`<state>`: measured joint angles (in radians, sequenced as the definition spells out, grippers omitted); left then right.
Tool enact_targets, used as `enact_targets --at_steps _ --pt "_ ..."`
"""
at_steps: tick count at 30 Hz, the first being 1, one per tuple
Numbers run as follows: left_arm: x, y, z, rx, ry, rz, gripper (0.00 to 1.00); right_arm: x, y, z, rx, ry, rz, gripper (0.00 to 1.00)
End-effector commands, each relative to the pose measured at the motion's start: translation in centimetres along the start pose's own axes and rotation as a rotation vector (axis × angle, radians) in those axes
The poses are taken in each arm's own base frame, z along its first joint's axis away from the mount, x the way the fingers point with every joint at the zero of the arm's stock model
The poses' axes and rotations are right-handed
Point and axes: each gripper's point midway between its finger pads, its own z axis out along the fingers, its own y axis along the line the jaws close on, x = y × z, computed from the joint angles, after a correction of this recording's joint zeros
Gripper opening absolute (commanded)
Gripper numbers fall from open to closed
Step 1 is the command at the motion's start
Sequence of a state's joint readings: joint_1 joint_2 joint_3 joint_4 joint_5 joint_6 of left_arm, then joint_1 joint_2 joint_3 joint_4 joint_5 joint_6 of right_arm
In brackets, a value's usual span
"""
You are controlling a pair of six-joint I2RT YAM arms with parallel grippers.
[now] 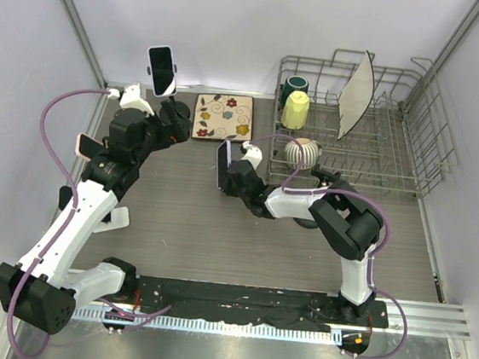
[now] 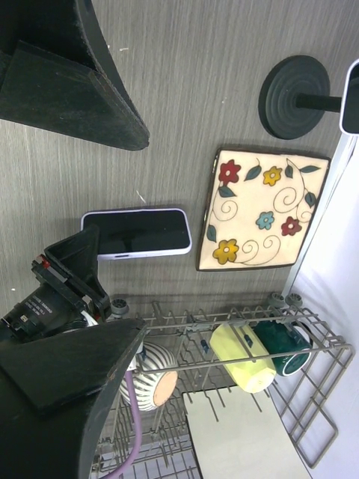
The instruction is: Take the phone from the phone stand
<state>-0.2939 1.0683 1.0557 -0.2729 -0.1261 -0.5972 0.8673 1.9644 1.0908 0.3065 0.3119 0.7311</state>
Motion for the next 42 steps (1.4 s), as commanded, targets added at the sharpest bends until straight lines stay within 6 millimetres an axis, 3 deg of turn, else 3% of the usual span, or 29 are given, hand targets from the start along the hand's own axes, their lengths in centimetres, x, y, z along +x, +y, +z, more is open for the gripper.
enact_targets --at_steps 1,5,13,23,30,37,42 --pt "-1.6 -1.1 -0.5 0.055 -0.061 0.001 1.00 -4.0 2.1 0.1 -0.029 -0.130 0.062 0.19" --pt "-1.5 -1.2 -0.5 0.060 -0.058 -0.004 1.00 -4.1 1.4 -0.4 -0.007 -0.141 0.046 0.32" --pt "-1.6 -1.3 -0.4 0.064 -0.059 -0.005 1.00 -4.3 0.5 -1.1 0.022 -0.152 0.017 0.45" --pt "-1.3 -1.3 -0.3 0.067 -0.052 -0.006 1.00 -3.6 -1.3 -2.3 0.078 -0.122 -0.030 0.72" --pt "-1.3 -1.2 -0.2 0.062 -0.050 -0.007 1.00 -2.9 -2.2 -3.3 0.093 -0.087 -0.049 0.82" --pt "-1.4 -0.8 -0.1 0.040 -0.058 -0.001 1.00 -1.2 -2.4 -6.1 0.048 -0.009 -0.090 0.85" --pt "-1.4 -0.2 0.1 0.008 -0.063 0.016 1.00 -2.3 -0.4 -10.1 -0.018 -0.047 -0.181 0.88"
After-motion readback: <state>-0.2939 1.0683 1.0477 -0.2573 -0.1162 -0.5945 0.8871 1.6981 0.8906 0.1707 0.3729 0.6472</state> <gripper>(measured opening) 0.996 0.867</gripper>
